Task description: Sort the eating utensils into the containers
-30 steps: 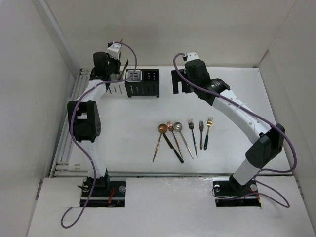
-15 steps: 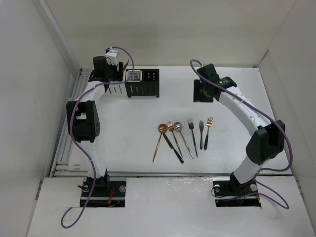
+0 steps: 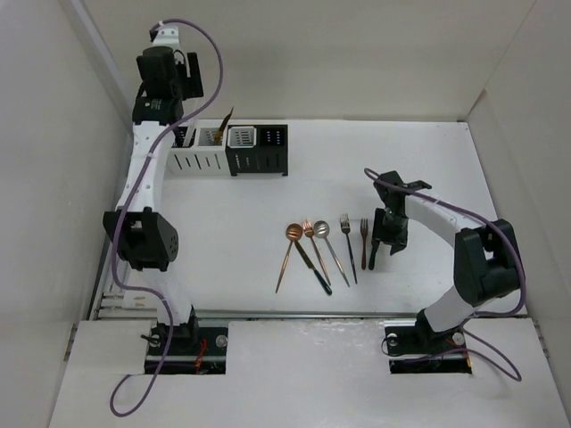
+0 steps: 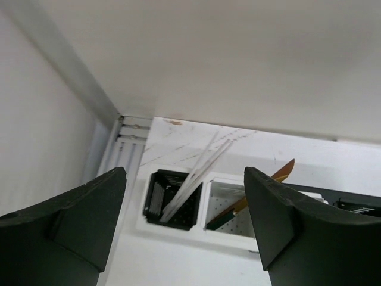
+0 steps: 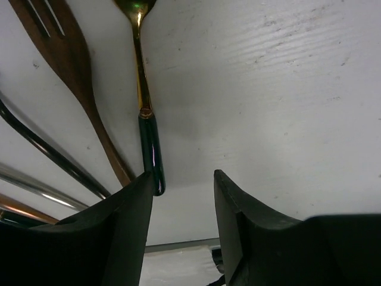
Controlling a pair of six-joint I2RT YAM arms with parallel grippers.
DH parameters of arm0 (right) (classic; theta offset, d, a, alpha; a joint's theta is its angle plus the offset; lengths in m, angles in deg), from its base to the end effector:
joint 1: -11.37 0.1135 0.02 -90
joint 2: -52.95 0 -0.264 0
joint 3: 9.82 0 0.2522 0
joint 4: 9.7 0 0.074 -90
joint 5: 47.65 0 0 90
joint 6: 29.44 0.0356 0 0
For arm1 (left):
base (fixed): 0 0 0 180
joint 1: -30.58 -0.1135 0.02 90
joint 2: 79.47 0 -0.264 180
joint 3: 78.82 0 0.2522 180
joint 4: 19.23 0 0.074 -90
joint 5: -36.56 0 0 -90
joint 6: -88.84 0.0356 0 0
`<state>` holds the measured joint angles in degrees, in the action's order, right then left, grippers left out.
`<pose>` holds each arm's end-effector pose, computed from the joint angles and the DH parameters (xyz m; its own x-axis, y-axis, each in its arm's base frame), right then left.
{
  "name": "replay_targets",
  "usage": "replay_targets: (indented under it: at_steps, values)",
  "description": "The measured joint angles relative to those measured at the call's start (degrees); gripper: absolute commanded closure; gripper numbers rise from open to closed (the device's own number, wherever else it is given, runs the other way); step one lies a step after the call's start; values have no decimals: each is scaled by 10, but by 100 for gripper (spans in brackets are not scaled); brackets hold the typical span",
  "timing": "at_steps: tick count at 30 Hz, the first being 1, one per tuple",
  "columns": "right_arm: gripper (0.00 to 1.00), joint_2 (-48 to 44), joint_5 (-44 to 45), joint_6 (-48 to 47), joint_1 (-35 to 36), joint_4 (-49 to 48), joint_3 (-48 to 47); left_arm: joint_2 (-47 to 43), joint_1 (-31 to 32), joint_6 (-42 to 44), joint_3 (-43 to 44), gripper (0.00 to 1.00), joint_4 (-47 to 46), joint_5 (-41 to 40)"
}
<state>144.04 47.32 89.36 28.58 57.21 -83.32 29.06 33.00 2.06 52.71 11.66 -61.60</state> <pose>0.2645 0.0787 0.1923 -0.9714 0.2016 -0.1255 0.2067 0.9780 -0.0294 0.4441 -0.0137 0.4474 -0.1425 0.0617 -0.9879 -0.0908 0.9930 0.0751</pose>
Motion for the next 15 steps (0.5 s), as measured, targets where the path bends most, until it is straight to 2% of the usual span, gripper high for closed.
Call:
replay_targets:
  at_steps: [2, 8, 12, 15]
  values:
    - [49, 3, -7, 0, -7, -14, 9, -23, 0, -5, 21, 19, 35, -25]
    - [52, 35, -29, -14, -7, -61, 9, -75, 0, -19, 38, 19, 123, -90]
    - [48, 36, -21, -21, -6, -62, -1, -99, 0, -28, 20, 19, 159, -105]
    - [50, 34, -13, -23, -6, -62, 2, -118, 0, -32, -5, 19, 178, -109]
